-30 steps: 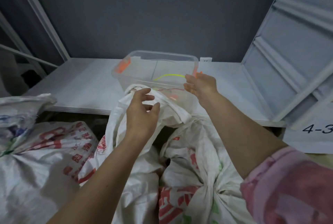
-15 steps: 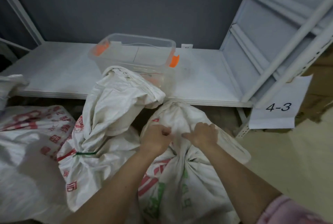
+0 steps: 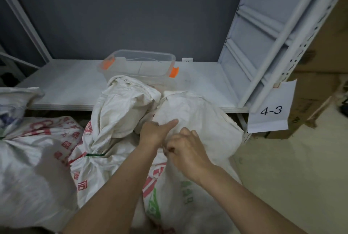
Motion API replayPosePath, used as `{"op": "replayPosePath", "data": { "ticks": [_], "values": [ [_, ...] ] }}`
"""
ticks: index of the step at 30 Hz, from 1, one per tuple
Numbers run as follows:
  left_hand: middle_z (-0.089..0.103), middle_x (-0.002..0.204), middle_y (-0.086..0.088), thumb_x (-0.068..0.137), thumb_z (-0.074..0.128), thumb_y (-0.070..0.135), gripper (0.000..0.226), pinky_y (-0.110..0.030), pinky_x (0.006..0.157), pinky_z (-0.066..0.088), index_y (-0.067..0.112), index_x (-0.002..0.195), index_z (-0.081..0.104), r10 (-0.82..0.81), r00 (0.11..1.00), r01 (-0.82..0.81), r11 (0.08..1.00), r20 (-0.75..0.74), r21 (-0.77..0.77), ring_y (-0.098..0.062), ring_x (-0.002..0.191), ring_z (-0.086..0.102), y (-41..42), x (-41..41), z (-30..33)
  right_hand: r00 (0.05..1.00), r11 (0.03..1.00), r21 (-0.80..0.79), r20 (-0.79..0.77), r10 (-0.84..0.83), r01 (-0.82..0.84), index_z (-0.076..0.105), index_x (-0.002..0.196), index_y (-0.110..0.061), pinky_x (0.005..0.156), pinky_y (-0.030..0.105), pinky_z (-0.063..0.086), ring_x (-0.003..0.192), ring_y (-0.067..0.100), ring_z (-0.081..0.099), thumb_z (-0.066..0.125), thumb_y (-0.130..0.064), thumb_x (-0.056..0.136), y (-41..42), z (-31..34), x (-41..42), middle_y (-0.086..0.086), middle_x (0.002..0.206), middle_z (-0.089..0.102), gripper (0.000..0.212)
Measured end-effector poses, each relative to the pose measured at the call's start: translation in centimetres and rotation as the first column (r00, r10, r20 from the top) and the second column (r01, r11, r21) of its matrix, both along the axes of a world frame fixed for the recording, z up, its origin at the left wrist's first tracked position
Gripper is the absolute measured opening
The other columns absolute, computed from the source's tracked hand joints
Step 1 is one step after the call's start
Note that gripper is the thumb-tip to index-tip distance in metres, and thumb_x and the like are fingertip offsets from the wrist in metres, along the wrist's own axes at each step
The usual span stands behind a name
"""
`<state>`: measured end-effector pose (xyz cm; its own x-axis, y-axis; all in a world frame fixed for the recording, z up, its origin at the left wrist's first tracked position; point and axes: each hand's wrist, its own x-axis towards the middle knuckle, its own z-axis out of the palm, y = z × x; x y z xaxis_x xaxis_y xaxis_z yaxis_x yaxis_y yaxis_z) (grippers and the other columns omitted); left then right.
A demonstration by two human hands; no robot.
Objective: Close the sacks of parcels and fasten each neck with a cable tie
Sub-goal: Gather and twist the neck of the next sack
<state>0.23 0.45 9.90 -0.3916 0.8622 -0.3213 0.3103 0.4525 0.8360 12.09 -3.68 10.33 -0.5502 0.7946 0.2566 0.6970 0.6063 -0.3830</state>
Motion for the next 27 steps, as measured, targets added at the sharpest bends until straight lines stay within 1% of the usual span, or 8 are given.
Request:
{"op": "replayPosePath", "data": {
  "ticks": [3, 5, 7, 9, 14, 21, 24, 27],
  "values": [
    [0.065, 0.082, -0.01, 0.082, 0.065, 0.022, 0.021, -0.03, 0.069, 0.046, 0.002, 0.086, 0.067, 0.006, 0.99, 0.017, 0.987, -0.142, 0.161, -0.024, 0.08, 0.061, -3.0, 0.0, 2.2, 0.99, 0.996, -0.055, 0.113, 0.08, -0.074, 0.073, 0.074, -0.02, 0.074, 0.027, 0.027, 0.083, 0.014, 0.042, 0.061, -0.018, 0.085, -2.9, 2.0, 0.7, -0.005, 0.083, 0.07, 0.017],
    [0.051, 0.059, -0.004, 0.079, 0.061, 0.012, 0.019, -0.031, 0.057, 0.038, 0.009, 0.061, 0.053, -0.027, 0.976, 0.083, 0.964, -0.218, 0.251, -0.02, 0.059, 0.048, -5.2, 0.2, 3.4, 1.0, 0.992, -0.126, 0.022, -0.012, 0.014, 0.075, 0.076, -0.02, 0.081, 0.027, 0.039, 0.086, 0.014, 0.053, 0.062, -0.021, 0.085, -3.7, 4.3, 1.8, -0.006, 0.078, 0.07, 0.016],
    [0.047, 0.053, -0.002, 0.076, 0.063, 0.013, 0.026, -0.033, 0.053, 0.038, 0.011, 0.056, 0.047, -0.132, 0.954, 0.212, 0.932, -0.27, 0.293, -0.021, 0.053, 0.044, -7.6, 0.3, 4.3, 0.962, 0.972, 0.011, -0.15, -0.23, 0.234, 0.074, 0.083, -0.019, 0.082, 0.03, 0.044, 0.09, 0.015, 0.055, 0.062, -0.023, 0.087, -3.5, 6.9, 3.2, -0.005, 0.084, 0.069, 0.013],
    [0.056, 0.058, -0.007, 0.074, 0.066, 0.013, 0.018, -0.038, 0.057, 0.045, 0.006, 0.06, 0.057, -0.221, 0.912, 0.329, 0.897, -0.346, 0.295, -0.025, 0.057, 0.053, -10.1, 0.4, 4.7, 0.906, 0.894, 0.173, -0.172, -0.387, 0.414, 0.07, 0.103, -0.019, 0.085, 0.029, 0.043, 0.104, 0.019, 0.048, 0.06, -0.022, 0.091, -3.1, 9.5, 4.4, -0.001, 0.102, 0.062, 0.016],
    [0.063, 0.068, 0.0, 0.069, 0.066, 0.012, 0.011, -0.038, 0.067, 0.051, 0.017, 0.06, 0.066, -0.315, 0.824, 0.497, 0.8, -0.47, 0.336, -0.016, 0.068, 0.058, -16.0, 0.3, 5.1, 0.914, 0.939, 0.211, 0.25, -0.319, 0.27, 0.044, 0.14, -0.022, 0.098, 0.031, 0.033, 0.122, 0.025, 0.033, 0.057, -0.016, 0.091, -2.3, 12.0, 4.3, 0.0, 0.136, 0.046, 0.051],
    [0.066, 0.075, 0.003, 0.068, 0.063, 0.004, 0.013, -0.039, 0.07, 0.051, 0.015, 0.065, 0.069, -0.311, 0.782, 0.542, 0.767, -0.541, 0.343, -0.017, 0.072, 0.06, -20.1, -1.4, 5.6, 0.914, 0.961, -0.162, 0.376, -0.149, 0.223, 0.069, 0.089, -0.019, 0.091, 0.027, 0.037, 0.09, 0.015, 0.06, 0.069, -0.019, 0.075, -4.9, 11.4, 3.8, -0.007, 0.094, 0.068, 0.015],
    [0.061, 0.066, 0.01, 0.07, 0.074, 0.011, 0.032, -0.031, 0.067, 0.051, 0.035, 0.055, 0.059, -0.429, 0.722, 0.604, 0.773, -0.543, 0.193, -0.008, 0.064, 0.056, -21.1, -1.8, 6.9, 0.934, 0.966, -0.155, 0.327, -0.145, 0.205, 0.068, 0.084, -0.015, 0.076, 0.026, 0.047, 0.086, 0.018, 0.062, 0.064, -0.008, 0.077, -6.3, 11.8, 3.9, -0.002, 0.095, 0.069, 0.01],
    [0.066, 0.078, 0.013, 0.065, 0.083, 0.036, 0.019, -0.025, 0.068, 0.049, 0.027, 0.074, 0.07, -0.432, 0.741, 0.564, 0.816, -0.515, 0.127, -0.007, 0.072, 0.06, -20.6, -2.4, 9.5, 0.951, 0.992, -0.011, 0.286, -0.12, 0.128, 0.071, 0.089, -0.009, 0.076, 0.028, 0.049, 0.091, 0.021, 0.062, 0.058, -0.006, 0.081, -6.9, 14.3, 3.7, 0.003, 0.097, 0.07, 0.016]
  ]
}}
